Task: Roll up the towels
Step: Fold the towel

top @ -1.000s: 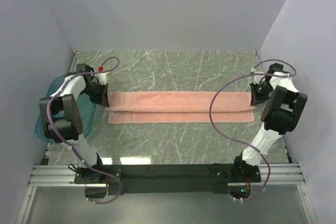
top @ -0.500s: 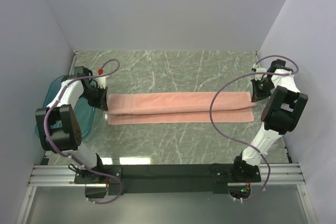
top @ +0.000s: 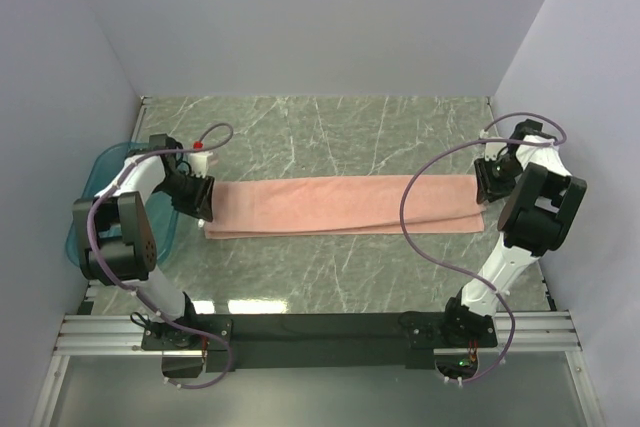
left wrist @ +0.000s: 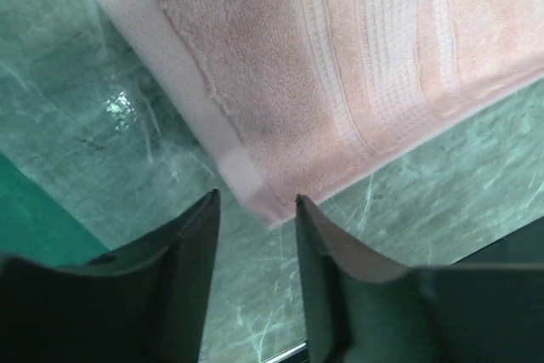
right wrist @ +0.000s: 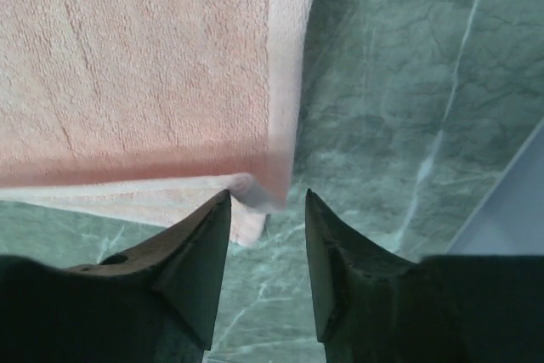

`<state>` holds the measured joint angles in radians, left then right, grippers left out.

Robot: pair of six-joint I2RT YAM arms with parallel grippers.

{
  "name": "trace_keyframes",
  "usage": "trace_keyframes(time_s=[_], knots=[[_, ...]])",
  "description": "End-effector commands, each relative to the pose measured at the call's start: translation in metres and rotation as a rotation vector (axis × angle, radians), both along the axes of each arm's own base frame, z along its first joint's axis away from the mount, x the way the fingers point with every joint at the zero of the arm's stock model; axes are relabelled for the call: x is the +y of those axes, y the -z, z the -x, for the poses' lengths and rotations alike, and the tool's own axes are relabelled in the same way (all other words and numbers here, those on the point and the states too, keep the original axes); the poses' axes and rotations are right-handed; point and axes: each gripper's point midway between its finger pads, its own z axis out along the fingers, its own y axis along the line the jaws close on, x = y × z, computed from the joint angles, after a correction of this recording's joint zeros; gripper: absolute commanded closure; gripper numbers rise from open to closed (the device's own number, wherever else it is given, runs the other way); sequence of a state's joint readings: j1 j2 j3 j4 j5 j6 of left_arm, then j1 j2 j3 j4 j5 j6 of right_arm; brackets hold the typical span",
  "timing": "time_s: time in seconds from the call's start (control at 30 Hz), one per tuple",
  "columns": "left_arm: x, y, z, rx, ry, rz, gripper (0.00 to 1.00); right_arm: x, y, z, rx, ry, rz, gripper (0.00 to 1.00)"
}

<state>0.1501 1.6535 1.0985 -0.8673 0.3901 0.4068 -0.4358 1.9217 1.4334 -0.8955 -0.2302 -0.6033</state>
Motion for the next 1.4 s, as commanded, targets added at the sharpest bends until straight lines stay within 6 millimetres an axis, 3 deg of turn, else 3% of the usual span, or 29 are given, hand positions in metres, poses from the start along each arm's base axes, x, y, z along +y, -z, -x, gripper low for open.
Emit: trace_keyframes(time_s=[0.0,0.1,0.23,0.4,0.7,0.73,0.9,1.1,1.2,1.27,1.37], knots=[[-0.001,-0.032,-0.01,-0.097,0.048,0.011,0.52,-0.007,-0.038,-0.007,-0.082,-0.004,0.026,0.52],[-0.003,-0.048,-0.015,-0.146,0.049,0.015,0.51,-0.001,-0.065,-0.012,-0.132,-0.027,0.004,0.51],[-0.009,-0.059,-0.022,-0.168,0.043,0.038,0.55,0.007,-0.074,-0.012,-0.138,-0.031,-0.024,0.56],[-0.022,-0.054,-0.028,-0.177,0.056,0.026,0.64,0.015,-0.054,-0.01,-0.086,-0.028,-0.049,0.68],[-0.044,-0.038,-0.037,-0.166,0.049,0.008,0.59,0.017,-0.01,0.019,0.07,0.003,-0.042,0.69],[-0.053,-0.034,-0.035,-0.161,0.075,0.004,0.58,0.016,-0.007,0.022,0.081,0.001,-0.033,0.69],[-0.053,-0.006,-0.027,-0.102,0.034,-0.021,0.59,0.016,0.018,0.047,0.19,0.0,-0.017,0.69],[-0.046,0.022,-0.022,-0.019,-0.001,-0.061,0.63,0.004,0.038,0.051,0.231,0.016,0.048,0.71],[-0.046,0.017,-0.028,-0.025,-0.007,-0.064,0.67,0.003,0.024,0.042,0.195,-0.008,0.043,0.77],[-0.055,-0.014,-0.044,-0.132,0.004,-0.014,0.66,0.01,0.004,0.036,0.152,-0.026,0.0,0.79],[-0.064,-0.048,-0.065,-0.236,-0.001,0.018,0.65,0.02,-0.031,0.004,0.025,-0.017,-0.074,0.79]])
